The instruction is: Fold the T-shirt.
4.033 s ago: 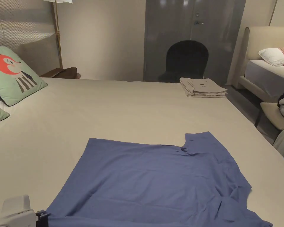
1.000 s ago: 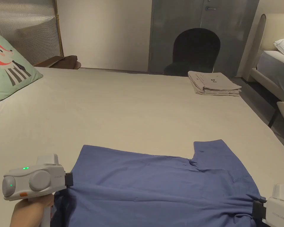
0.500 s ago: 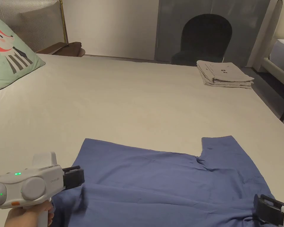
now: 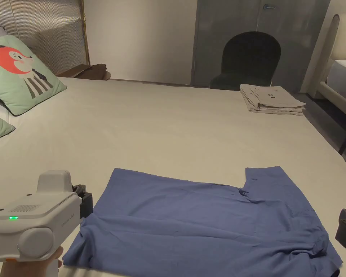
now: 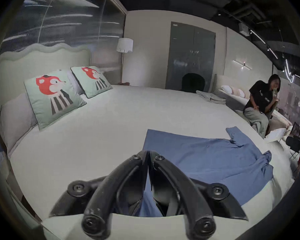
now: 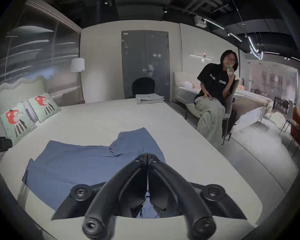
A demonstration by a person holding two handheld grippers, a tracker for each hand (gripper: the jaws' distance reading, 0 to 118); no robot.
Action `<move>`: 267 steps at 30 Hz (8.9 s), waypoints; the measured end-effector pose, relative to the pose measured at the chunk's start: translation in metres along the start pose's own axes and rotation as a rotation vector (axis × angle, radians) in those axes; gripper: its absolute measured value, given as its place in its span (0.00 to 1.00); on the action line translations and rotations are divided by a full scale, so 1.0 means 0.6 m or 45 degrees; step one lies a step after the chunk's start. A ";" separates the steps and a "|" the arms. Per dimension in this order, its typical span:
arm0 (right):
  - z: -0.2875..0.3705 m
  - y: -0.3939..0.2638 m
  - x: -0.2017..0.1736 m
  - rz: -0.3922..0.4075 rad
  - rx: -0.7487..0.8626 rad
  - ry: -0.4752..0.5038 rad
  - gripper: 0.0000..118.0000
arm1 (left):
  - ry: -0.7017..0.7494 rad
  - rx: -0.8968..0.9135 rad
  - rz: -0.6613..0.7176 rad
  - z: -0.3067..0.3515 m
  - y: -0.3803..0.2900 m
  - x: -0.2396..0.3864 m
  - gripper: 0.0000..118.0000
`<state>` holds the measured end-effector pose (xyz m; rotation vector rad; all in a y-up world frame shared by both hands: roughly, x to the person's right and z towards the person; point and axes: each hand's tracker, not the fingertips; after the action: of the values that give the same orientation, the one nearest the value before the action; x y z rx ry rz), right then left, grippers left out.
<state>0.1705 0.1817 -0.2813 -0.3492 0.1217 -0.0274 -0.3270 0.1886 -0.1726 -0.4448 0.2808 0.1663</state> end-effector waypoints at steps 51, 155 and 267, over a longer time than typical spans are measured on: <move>0.053 -0.064 0.008 -0.026 -0.479 0.149 0.11 | 0.002 -0.418 0.086 0.049 -0.082 -0.026 0.05; -0.024 0.102 0.102 -0.067 -0.414 0.075 0.01 | -0.032 -0.338 -0.027 -0.077 0.076 0.013 0.04; 0.150 -0.025 -0.199 0.176 0.062 0.158 0.00 | -0.734 -0.421 0.880 0.122 -0.080 -0.288 0.03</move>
<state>0.0630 0.2040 -0.1787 -0.2898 0.2671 0.0845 -0.4632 0.1617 -0.0378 -0.5923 -0.1781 1.0094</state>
